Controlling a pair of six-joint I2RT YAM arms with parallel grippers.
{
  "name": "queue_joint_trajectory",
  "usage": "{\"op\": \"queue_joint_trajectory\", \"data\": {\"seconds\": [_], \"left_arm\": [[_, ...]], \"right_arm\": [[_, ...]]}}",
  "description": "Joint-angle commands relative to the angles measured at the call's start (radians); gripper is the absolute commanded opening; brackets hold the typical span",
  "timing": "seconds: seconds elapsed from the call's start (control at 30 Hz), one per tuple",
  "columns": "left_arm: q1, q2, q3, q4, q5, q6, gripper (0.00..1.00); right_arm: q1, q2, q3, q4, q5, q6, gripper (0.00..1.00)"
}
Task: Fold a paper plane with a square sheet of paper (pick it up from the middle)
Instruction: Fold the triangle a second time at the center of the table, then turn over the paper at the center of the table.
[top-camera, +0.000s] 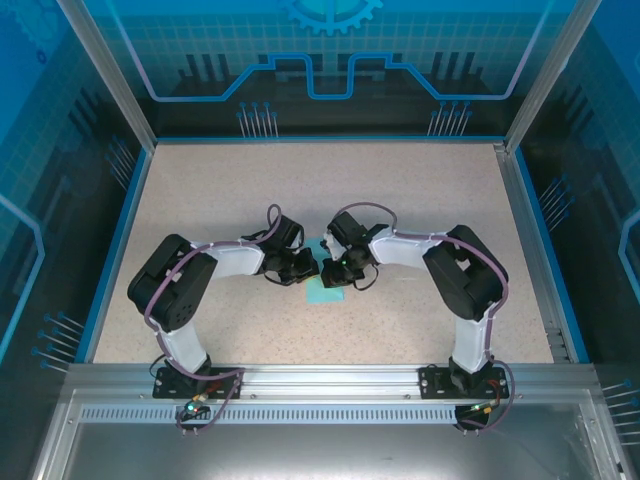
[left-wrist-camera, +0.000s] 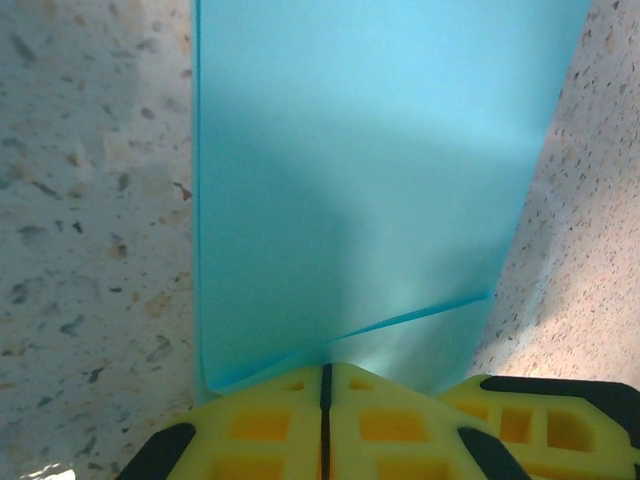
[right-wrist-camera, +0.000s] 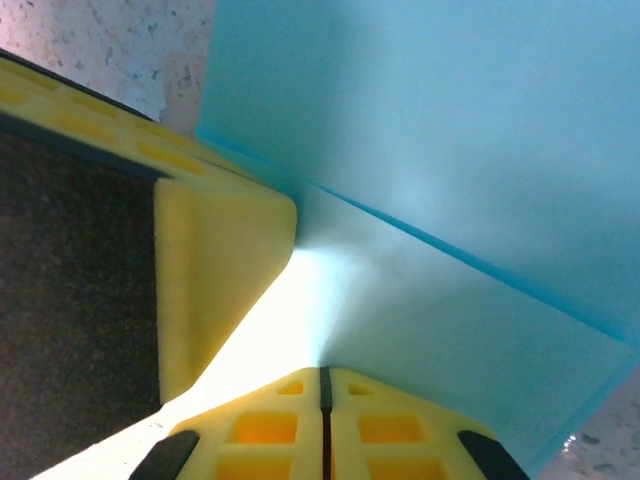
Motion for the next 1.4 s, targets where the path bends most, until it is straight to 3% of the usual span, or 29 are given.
{"op": "queue_joint_trajectory", "data": {"seconds": [0.0,0.7,0.83,0.97,1.13,1.37], "left_arm": [[0.013,0.055,-0.014,-0.107,-0.081,-0.008,0.09],[0.014,0.046,-0.009,-0.096,-0.06,0.011,0.1],[0.015,-0.001,0.014,-0.067,-0.007,0.024,0.17],[0.014,-0.081,0.041,-0.022,0.049,0.006,0.33],[0.015,-0.175,0.022,-0.028,0.03,-0.039,0.43],[0.023,-0.229,-0.046,-0.047,-0.015,-0.047,0.5]], "right_arm": [[-0.003,0.004,-0.077,-0.143,0.015,-0.036,0.08],[-0.054,-0.241,-0.296,-0.142,0.027,-0.017,0.07],[-0.063,-0.337,-0.281,-0.073,0.057,0.048,0.12],[-0.084,-0.372,-0.27,0.027,0.066,0.125,0.24],[-0.102,-0.323,-0.222,0.117,0.034,0.178,0.34],[-0.113,-0.177,-0.106,0.125,-0.029,0.135,0.38]]}}
